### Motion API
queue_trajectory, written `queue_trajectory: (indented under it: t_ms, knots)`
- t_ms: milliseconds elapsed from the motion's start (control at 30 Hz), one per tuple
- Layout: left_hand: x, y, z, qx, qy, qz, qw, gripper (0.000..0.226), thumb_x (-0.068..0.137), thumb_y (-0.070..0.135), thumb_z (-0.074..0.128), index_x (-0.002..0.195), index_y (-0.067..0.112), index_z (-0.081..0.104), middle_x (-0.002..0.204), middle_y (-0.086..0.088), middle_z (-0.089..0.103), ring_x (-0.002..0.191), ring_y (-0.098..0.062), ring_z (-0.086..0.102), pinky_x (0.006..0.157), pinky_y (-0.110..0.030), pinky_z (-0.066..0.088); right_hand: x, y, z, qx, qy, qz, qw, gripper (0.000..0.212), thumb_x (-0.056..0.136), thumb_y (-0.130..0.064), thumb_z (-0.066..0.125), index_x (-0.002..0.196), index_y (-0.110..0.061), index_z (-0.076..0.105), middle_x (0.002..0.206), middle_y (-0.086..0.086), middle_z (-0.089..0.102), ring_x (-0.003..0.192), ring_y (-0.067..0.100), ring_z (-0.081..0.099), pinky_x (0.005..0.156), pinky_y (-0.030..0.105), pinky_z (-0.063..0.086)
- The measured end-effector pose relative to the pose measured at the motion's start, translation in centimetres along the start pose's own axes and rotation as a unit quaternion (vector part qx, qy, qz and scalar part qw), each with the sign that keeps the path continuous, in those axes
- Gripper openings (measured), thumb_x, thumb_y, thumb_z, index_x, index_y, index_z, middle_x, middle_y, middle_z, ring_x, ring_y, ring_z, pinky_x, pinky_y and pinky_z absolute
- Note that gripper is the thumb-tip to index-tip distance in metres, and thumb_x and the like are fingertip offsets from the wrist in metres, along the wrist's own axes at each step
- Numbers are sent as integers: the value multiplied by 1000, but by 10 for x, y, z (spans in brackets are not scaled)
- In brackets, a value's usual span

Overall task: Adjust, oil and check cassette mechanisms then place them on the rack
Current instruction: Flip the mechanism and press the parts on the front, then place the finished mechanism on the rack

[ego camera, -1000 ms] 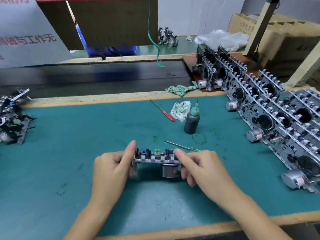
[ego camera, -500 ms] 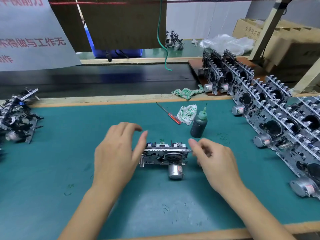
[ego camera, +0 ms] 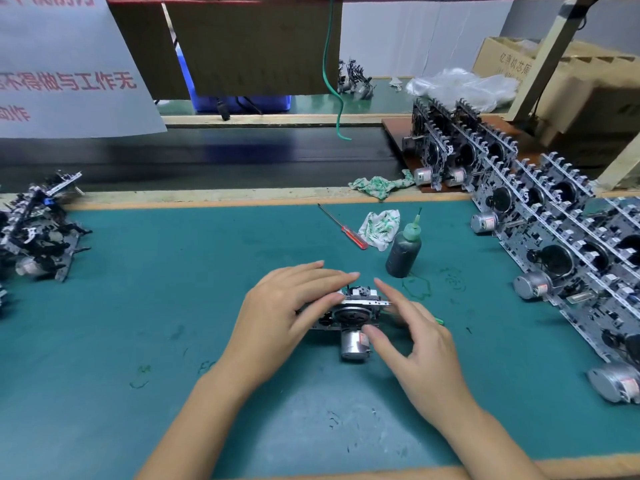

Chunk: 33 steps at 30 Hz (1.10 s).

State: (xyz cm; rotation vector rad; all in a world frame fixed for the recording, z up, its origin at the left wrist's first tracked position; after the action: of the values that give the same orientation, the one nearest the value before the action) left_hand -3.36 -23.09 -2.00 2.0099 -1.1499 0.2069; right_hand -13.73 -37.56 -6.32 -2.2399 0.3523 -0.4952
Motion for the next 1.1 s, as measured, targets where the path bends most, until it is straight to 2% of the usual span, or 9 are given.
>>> queue_trajectory:
  t_ms: [67,167,300,400,500,633,800,933,1100]
  knots:
    - [1,-1,0,-5,8,-2,1000,31,92,38,46,115,34,67,112,27,61,117,0,52,98,-19,37,-1,0,0,-51,-26,-10,998,60,77,-55,55,134,-44,40,108,-31,52,104,-14,48,88,-1,28]
    - [1,-2,0,-10,6,-2,1000,30,92,38,46,113,35,68,111,27,61,116,0,52,98,-19,37,-3,0,-2,-44,-28,-13,999,56,78,-54,56,130,-48,38,111,-34,49,107,-18,47,88,-1,28]
    - [0,-2,0,-8,3,-4,1000,30,92,38,46,112,33,69,109,27,62,115,1,53,98,-17,37,-5,-2,-2,-82,-12,-55,995,51,80,-56,53,124,-30,56,107,-28,53,103,-7,52,85,9,35]
    - [0,-2,1,-10,-1,-8,1000,31,92,38,46,111,32,70,110,22,65,114,0,54,98,-16,36,-5,-3,-3,-71,-6,-48,996,52,80,-54,55,124,-27,56,116,-21,56,108,-6,51,90,10,36]
    - [0,-1,0,-9,-3,-12,1000,32,92,40,45,111,32,70,110,20,66,112,1,55,97,-15,36,-6,-6,-1,-104,-4,-66,992,51,79,-58,50,116,-25,59,112,-18,60,104,1,54,87,16,39]
    - [0,-1,0,-20,-1,-21,1000,33,91,42,45,109,34,71,108,24,65,109,3,55,94,-18,38,-4,-6,-4,3,20,-42,999,37,80,-55,50,115,-43,49,114,-27,57,109,-10,52,92,10,38]
    - [0,0,-1,-29,-2,-20,999,34,91,44,44,109,34,71,105,28,63,104,7,55,89,-19,42,2,-8,-10,62,57,-41,996,33,82,-50,48,111,-35,56,111,-24,59,107,-4,53,91,13,38]
    - [-1,-1,-2,-39,-10,-29,999,35,90,47,43,110,37,70,105,26,65,102,5,57,88,-24,45,8,-6,-9,115,7,-8,993,25,80,-40,60,104,-38,61,104,-23,64,106,1,57,92,23,44]
    - [-1,-2,-1,-42,-5,-35,999,35,90,47,44,115,38,67,106,24,66,100,5,57,85,-22,45,25,-8,-4,144,-103,1,984,35,77,-30,76,109,-38,62,107,-18,66,107,3,59,96,26,43]
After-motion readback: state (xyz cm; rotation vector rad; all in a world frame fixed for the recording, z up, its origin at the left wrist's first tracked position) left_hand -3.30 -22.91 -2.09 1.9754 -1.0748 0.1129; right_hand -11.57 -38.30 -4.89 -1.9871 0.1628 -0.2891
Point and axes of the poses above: each hand's wrist, its own x-axis towards the middle knuckle, its own z-axis out of the palm, y = z × x, the point moved 4 cm from there along x, towards the middle knuckle
